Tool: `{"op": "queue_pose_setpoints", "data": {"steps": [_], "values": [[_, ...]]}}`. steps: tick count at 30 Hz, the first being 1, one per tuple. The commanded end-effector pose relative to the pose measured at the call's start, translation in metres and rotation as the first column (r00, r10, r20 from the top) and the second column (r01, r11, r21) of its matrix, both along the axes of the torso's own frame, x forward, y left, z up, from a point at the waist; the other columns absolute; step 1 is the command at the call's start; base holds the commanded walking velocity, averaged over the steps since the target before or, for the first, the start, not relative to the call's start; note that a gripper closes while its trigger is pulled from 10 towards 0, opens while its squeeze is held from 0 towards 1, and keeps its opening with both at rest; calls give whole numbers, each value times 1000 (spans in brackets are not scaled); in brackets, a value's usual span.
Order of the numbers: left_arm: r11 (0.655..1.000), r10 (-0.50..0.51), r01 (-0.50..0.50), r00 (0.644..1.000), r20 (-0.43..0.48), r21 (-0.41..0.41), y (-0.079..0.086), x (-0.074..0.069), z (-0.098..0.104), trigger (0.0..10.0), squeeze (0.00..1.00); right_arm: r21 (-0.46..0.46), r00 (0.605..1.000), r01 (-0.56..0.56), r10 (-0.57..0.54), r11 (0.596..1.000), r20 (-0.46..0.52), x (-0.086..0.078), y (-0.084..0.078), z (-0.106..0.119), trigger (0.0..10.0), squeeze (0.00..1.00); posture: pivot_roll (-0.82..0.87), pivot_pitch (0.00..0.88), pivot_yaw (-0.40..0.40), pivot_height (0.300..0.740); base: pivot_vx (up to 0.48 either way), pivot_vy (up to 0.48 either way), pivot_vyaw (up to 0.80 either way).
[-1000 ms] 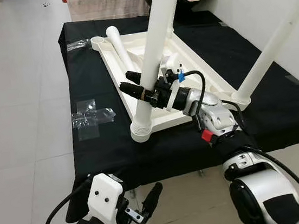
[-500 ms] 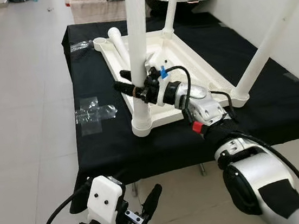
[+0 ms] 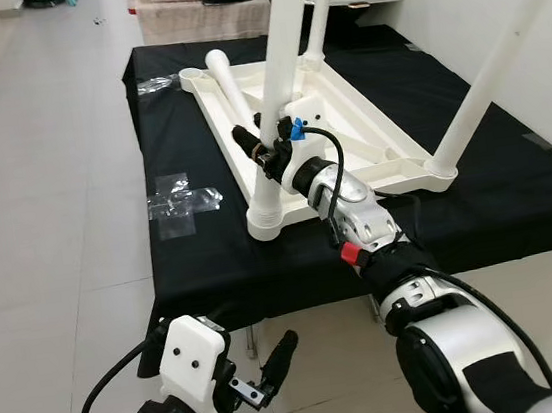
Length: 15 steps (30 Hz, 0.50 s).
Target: Building children table
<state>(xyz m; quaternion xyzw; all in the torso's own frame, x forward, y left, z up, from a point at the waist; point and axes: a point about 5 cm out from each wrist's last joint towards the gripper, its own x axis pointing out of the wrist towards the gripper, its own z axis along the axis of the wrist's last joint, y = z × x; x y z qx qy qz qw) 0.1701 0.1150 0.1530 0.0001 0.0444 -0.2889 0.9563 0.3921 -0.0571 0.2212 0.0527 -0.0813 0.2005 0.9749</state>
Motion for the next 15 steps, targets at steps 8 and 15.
{"op": "queue_pose_setpoints", "data": {"steps": [8, 15], "values": [[1000, -5, 5, 1000, -18, -2, 0, 2, -3, 10000, 0, -3, 792, 534, -501, 845, -349, -5, -10, -50, 10000, 0, 145, 173, -136, 740, 0, 0, 0], [1000, -11, 11, 1000, -15, -6, -2, 3, -3, 10000, 0, 37, 533, 820, -736, 572, -417, -8, -17, -35, 10000, 0, 155, 167, -142, 740, 0, 0, 0]]}}
